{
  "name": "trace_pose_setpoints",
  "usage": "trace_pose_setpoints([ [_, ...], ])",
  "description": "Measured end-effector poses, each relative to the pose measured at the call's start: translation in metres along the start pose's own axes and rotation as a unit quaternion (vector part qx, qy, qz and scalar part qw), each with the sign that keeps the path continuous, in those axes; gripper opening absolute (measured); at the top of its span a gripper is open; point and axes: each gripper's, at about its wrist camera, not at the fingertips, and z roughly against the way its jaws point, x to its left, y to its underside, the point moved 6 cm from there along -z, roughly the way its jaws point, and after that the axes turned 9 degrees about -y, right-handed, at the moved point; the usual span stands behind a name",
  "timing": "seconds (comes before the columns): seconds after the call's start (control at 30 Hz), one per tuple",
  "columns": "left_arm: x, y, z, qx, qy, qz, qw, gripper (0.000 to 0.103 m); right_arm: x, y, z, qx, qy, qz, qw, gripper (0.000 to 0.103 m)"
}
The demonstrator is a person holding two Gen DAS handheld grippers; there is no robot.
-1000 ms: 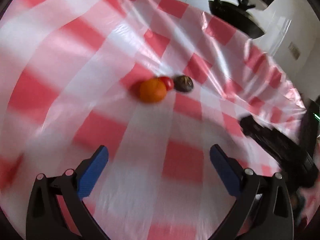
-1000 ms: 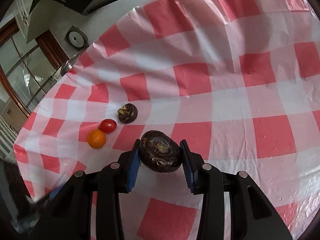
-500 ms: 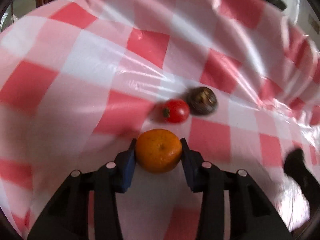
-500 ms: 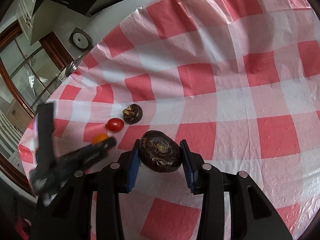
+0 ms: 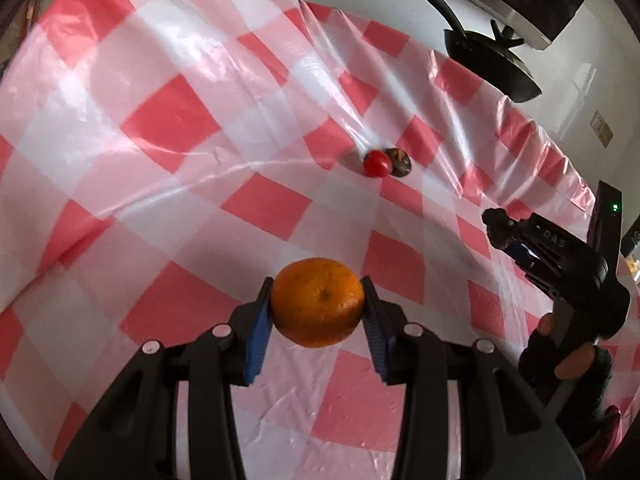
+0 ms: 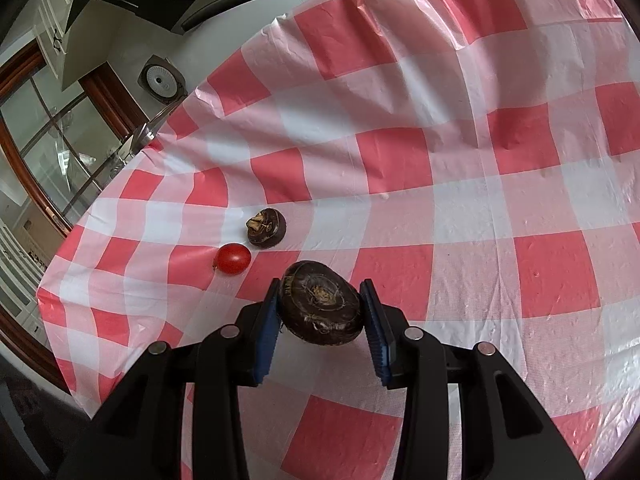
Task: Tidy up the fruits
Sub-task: 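Carry the orange and the brown fruit with both tools over the white box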
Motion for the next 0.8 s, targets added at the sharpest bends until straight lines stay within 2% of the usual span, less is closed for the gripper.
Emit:
trace_pose_setpoints([
  [0.37,0.000,-0.001,-0.001,0.000,0.009,0.020,0.9998,0.042,-0.001,0.004,0.001,0.007,0.021,-0.005,1.000,0.039],
  [0.47,0.004,0.002,0.004,0.001,-0.001,0.023,0.9997,0.042,0.004,0.023,0.012,0.023,0.036,-0.017,0.999,0.039],
  [0.6,0.014,0.018,0.022,0.001,-0.004,0.035,0.9994,0.042,0.025,0.061,0.040,0.031,0.022,-0.010,0.999,0.039],
  [0.8,0.026,0.048,0.067,-0.028,-0.014,0.011,0.9994,0.042,0.067,0.120,0.069,0.053,0.000,0.007,0.999,0.039],
])
